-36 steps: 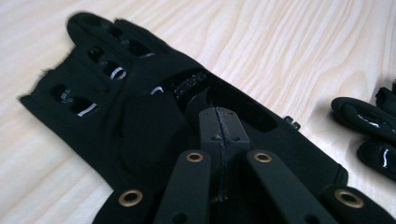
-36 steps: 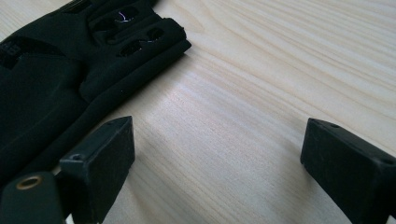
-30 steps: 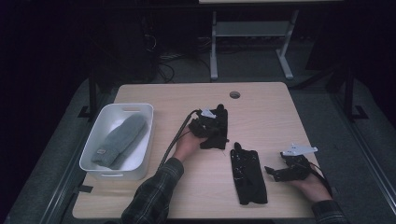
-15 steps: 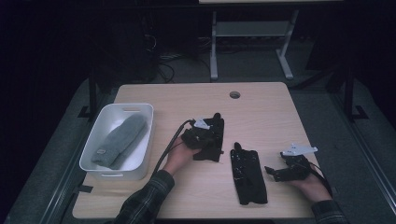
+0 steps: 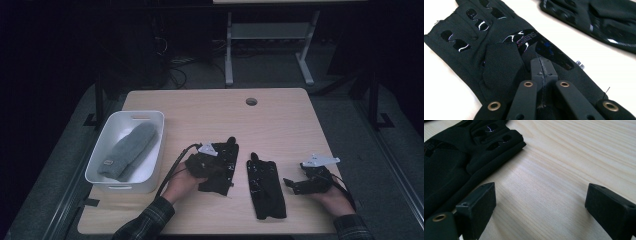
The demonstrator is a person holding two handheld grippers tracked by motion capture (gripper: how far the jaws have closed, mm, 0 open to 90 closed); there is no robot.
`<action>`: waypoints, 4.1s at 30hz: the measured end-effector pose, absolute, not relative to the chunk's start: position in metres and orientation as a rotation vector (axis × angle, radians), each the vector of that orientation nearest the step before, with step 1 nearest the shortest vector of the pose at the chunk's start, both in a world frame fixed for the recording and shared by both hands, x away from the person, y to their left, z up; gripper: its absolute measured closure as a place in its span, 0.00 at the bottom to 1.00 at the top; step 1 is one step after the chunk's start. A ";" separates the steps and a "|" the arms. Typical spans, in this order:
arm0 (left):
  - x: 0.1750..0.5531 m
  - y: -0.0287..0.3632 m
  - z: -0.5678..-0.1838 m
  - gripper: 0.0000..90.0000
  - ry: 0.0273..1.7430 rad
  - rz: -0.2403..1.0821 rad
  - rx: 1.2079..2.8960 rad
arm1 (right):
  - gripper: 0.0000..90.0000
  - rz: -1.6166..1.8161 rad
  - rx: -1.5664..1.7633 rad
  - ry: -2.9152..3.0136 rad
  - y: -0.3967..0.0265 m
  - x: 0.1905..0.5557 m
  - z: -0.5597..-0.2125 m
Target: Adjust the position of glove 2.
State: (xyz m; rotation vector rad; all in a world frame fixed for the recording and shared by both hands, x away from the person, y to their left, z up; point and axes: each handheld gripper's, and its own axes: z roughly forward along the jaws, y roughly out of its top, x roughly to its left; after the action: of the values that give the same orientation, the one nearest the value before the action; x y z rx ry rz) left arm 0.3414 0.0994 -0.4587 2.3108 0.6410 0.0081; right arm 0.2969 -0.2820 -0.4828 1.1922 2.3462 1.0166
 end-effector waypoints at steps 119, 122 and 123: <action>0.329 0.073 -0.423 0.97 0.690 -0.153 1.996 | 1.00 1.122 0.860 2.697 -0.177 0.297 -0.465; 0.328 0.065 -0.428 0.97 0.677 -0.161 2.023 | 1.00 1.119 0.848 2.697 -0.173 0.299 -0.465; 0.327 0.063 -0.430 0.97 0.677 -0.164 2.027 | 1.00 1.121 0.836 2.696 -0.172 0.300 -0.465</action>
State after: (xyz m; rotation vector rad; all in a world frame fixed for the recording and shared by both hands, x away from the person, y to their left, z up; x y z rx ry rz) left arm 0.3273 0.0630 -0.4296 2.0271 0.6768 -0.1644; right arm 0.2996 -0.1722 -0.4654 0.8361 2.6959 1.1215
